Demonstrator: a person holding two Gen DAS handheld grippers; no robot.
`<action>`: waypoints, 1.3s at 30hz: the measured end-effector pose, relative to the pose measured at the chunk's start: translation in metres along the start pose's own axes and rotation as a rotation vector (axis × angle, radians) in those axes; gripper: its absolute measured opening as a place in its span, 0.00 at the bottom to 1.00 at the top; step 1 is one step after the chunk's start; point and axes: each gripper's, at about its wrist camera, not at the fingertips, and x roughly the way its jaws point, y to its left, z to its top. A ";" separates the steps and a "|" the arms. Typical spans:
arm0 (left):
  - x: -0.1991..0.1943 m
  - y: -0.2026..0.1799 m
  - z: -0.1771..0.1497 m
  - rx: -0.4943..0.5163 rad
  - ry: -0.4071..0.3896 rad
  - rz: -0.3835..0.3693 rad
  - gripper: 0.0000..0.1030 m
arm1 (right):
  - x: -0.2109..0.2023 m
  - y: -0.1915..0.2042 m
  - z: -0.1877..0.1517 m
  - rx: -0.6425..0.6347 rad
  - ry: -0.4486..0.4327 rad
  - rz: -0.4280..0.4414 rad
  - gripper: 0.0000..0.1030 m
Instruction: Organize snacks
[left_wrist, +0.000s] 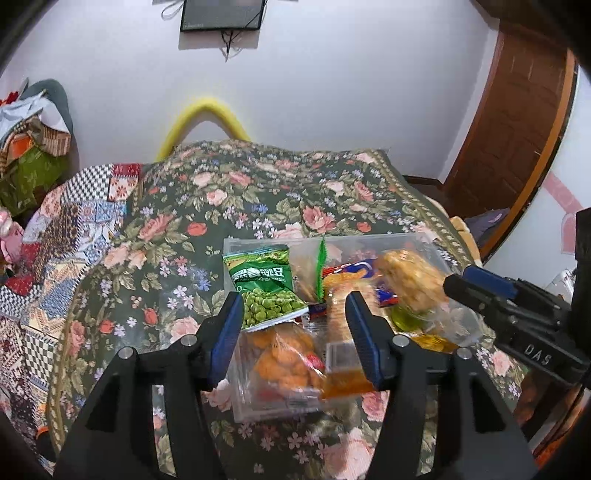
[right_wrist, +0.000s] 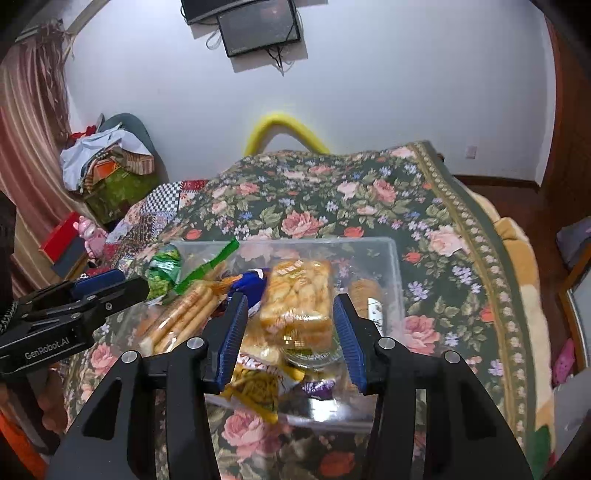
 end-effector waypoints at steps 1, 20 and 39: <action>-0.009 -0.002 0.000 0.005 -0.015 -0.002 0.55 | -0.007 0.001 0.000 -0.002 -0.009 0.001 0.43; -0.228 -0.040 -0.028 0.051 -0.429 -0.044 0.60 | -0.198 0.053 -0.006 -0.106 -0.349 0.054 0.53; -0.269 -0.057 -0.072 0.082 -0.508 0.020 0.85 | -0.226 0.078 -0.042 -0.139 -0.444 -0.036 1.00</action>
